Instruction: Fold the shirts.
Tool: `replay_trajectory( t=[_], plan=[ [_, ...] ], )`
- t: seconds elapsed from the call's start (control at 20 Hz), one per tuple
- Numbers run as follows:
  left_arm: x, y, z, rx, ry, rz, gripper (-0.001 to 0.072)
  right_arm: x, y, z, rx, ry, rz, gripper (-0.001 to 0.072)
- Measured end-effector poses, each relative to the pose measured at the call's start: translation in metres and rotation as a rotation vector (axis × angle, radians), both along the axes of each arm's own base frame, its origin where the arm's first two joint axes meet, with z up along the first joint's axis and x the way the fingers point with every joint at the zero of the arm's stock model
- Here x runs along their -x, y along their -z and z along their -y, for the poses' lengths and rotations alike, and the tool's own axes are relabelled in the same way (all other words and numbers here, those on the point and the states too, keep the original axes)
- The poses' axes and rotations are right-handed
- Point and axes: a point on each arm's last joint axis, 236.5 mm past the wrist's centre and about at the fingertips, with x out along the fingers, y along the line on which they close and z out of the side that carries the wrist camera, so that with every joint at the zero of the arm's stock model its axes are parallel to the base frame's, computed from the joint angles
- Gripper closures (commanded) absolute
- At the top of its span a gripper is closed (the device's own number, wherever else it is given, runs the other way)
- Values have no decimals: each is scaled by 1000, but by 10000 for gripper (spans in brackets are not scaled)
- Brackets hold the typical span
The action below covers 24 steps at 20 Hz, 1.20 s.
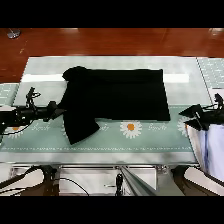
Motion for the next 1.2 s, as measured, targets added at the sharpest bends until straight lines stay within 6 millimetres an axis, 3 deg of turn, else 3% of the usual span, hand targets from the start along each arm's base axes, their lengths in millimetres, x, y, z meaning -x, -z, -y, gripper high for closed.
replay_trajectory(
  t=[0.15, 0.3, 0.65, 0.7, 0.8, 0.95, 1.05, 1.1, 1.2],
  plan=[
    [0, -1, 1, 3, 5, 1, 684, 8, 9, -4, 13, -29, -55, 82],
    [0, -2, 1, 4, 7, 2, 684, 7, 21, -26, 10, -109, -89, 83],
    [0, -2, 2, 7, 8, 1, 684, -37, 31, -73, -30, -143, -29, 94],
    [0, -2, 2, 7, 8, 1, 684, -44, 31, -79, -28, -152, -17, 184],
    [0, -2, 2, 9, 8, 0, 684, -56, 35, -87, -1, -183, 0, 686],
    [-2, -6, 2, 12, 10, 8, 684, -69, 29, -103, 6, -229, 20, 689],
    [-13, -21, -1, 27, -3, 48, 684, -85, 13, -107, 15, -248, 58, 689],
    [-26, -40, -2, 46, -16, 96, 684, -99, -5, -107, 24, -260, 103, 690],
    [-63, -100, -7, 84, -45, 250, 684, -138, -64, -104, 64, -273, 246, 690]
  ],
)
